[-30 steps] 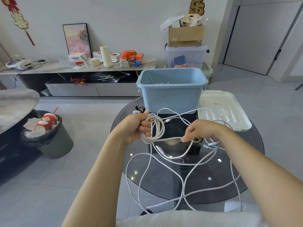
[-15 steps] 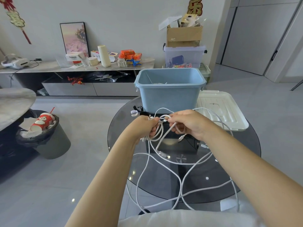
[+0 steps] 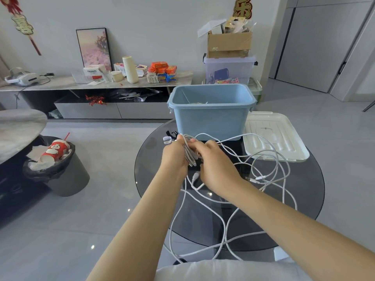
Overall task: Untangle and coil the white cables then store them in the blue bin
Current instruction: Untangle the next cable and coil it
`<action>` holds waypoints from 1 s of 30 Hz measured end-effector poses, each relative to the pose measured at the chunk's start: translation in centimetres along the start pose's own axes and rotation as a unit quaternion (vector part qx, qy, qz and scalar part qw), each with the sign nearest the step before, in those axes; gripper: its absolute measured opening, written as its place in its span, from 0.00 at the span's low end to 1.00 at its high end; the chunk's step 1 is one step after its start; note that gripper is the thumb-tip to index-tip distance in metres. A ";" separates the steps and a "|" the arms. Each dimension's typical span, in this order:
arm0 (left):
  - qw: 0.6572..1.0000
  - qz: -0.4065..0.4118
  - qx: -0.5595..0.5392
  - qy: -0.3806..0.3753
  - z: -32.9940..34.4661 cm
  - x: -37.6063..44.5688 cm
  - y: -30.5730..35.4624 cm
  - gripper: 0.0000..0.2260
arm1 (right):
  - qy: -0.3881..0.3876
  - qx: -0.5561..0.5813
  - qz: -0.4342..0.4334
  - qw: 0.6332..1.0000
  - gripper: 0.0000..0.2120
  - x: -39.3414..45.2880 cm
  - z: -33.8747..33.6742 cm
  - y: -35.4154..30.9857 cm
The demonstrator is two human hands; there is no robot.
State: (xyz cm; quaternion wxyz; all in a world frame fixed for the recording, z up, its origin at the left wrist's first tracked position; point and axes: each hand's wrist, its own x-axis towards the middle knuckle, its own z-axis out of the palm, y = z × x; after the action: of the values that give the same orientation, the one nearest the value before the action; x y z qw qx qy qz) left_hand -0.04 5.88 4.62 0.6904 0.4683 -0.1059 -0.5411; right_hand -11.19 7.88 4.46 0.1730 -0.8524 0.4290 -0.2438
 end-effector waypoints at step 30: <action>0.925 0.056 0.368 -0.077 -1.6 0.1 0.4 0.15 | -0.019 0.496 0.209 0.843 0.10 3.8 -1.7 3.1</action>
State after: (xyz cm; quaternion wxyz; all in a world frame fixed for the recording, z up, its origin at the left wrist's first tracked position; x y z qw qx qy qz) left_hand 1.27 6.60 4.02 0.4886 0.6396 -0.3760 -0.4592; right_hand -12.21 2.82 5.27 0.6274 -0.5474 0.4158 -0.3658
